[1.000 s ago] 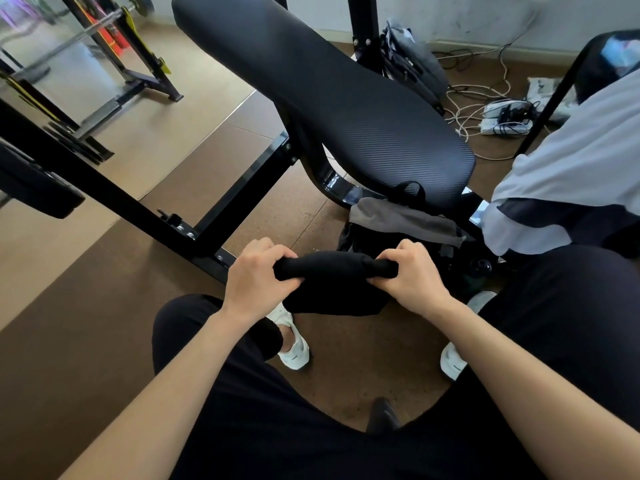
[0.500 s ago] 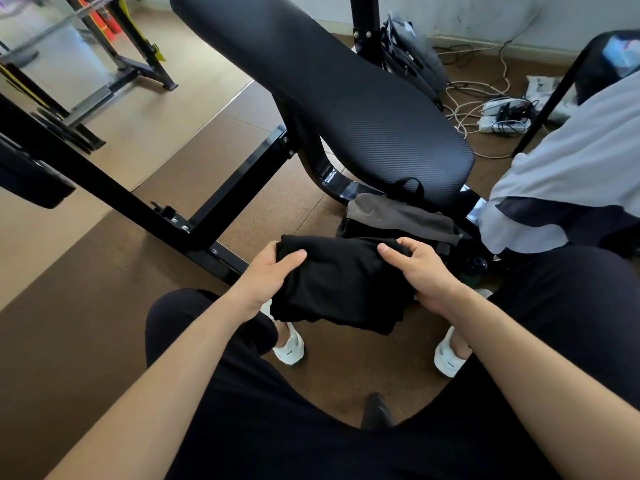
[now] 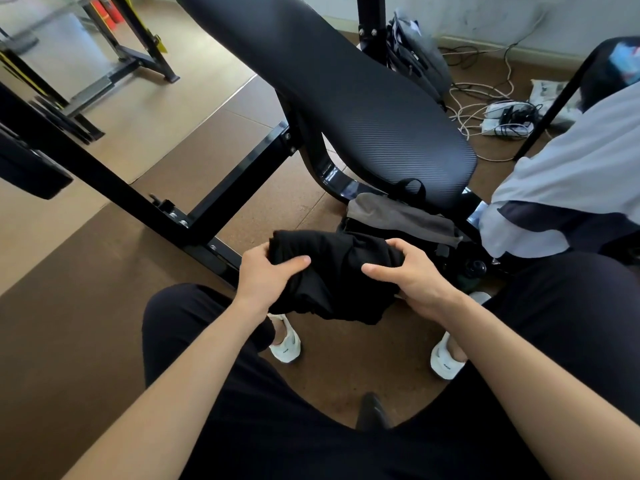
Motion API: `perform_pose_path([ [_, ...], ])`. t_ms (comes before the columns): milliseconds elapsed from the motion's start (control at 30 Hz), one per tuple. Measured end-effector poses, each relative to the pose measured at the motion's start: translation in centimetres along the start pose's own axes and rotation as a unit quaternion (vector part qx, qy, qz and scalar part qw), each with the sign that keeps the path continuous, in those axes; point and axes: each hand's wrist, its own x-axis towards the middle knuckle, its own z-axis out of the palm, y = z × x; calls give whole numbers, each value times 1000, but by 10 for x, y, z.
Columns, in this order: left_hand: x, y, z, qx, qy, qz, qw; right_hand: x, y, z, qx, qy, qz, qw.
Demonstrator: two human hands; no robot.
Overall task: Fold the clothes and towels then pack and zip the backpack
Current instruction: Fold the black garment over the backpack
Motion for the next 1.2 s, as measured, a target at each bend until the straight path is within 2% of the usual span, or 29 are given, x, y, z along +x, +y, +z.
perform_pose_path([
  [67,8,-1,-3,-37,8,-41,998,-1,-1,2,53,-47,24,997],
  [100,11,-1,-5,-25,11,-38,999,-1,0,4,57,-46,21,997],
  [133,14,-2,-6,4,14,-17,1000,-2,2,6,51,-28,10,998],
  [200,15,-2,-5,132,25,68,989,-2,5,9,-18,31,-31,999],
  [300,7,-3,2,349,74,198,913,-3,5,15,-139,88,-98,981],
  [367,-2,-1,11,407,99,256,871,-8,1,22,-175,102,-149,968],
  [433,-11,2,21,423,113,288,852,-14,-3,30,-190,89,-185,960],
  [567,-24,13,36,370,119,306,869,-18,-1,39,-158,45,-225,961],
  [700,-33,21,48,307,84,296,901,-21,-3,43,-92,30,-217,971],
  [800,-41,18,55,305,50,316,897,-21,-3,41,-50,35,-203,977],
  [867,-47,16,57,299,21,333,894,-20,-2,38,-39,37,-203,978],
  [933,-49,14,54,263,-20,331,906,-18,-1,34,-18,41,-198,979],
  [1067,-44,9,35,98,-143,277,945,-8,2,24,40,47,-152,986],
  [1100,-41,9,29,36,-149,252,955,-5,3,22,56,48,-136,988],
  [1133,-38,9,24,-16,-123,227,966,-3,3,21,72,45,-122,989],
  [1200,-27,4,15,-58,-37,174,982,0,4,22,108,32,-98,989],
])
